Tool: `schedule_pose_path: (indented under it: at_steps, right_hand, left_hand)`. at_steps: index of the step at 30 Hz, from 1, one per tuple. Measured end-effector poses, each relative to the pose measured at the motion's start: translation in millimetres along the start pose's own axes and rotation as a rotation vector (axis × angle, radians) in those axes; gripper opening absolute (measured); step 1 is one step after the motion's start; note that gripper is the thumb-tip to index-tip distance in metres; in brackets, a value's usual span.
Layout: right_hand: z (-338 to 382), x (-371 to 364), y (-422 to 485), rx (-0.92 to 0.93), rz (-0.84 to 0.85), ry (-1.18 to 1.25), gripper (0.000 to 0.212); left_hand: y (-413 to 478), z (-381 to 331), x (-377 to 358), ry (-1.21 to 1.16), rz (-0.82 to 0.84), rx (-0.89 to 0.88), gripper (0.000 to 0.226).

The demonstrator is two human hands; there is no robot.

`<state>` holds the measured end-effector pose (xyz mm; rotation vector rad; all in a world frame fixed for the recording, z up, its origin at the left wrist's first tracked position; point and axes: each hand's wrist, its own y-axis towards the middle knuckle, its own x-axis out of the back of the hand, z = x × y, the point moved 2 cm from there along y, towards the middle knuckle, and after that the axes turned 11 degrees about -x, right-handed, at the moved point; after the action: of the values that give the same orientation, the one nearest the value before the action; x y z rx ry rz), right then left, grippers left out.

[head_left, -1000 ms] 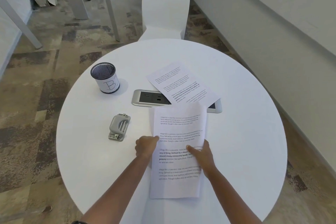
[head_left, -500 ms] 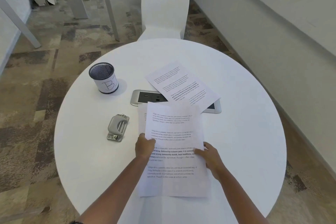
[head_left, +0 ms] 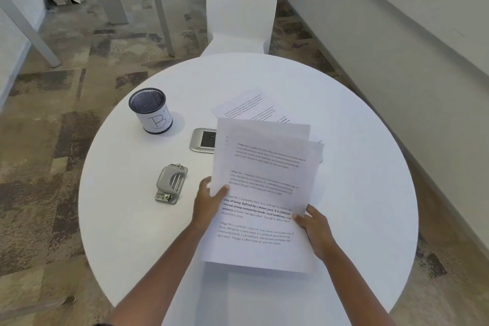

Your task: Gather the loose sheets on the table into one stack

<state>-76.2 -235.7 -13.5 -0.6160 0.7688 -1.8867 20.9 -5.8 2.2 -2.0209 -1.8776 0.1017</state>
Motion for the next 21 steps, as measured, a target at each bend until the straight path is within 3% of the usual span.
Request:
schedule_pose_path:
  at_steps: [3,6,11,17,21]
  right_hand:
    - [16,-4,6,0.025,0.004,-0.037,0.025]
    - [37,-9,9,0.064,-0.014,-0.096,0.02]
    - [63,-15,23,0.099,-0.051,-0.172,0.03]
    - [81,-21,39,-0.02,0.019,0.226,0.04]
    - [83,-28,49,-0.075,0.035,0.337,0.046]
  left_hand:
    - [6,-8,3,-0.129,0.048,-0.022,0.026]
    - [19,-17,9,-0.262,-0.064,-0.002,0.03]
    - [42,-29,5,-0.364,-0.215,0.044,0.033]
    - [64,-43,-16,-0.553,-0.281,0.154,0.035]
    - [75,-47,-31,-0.567,-0.215,0.226,0.036]
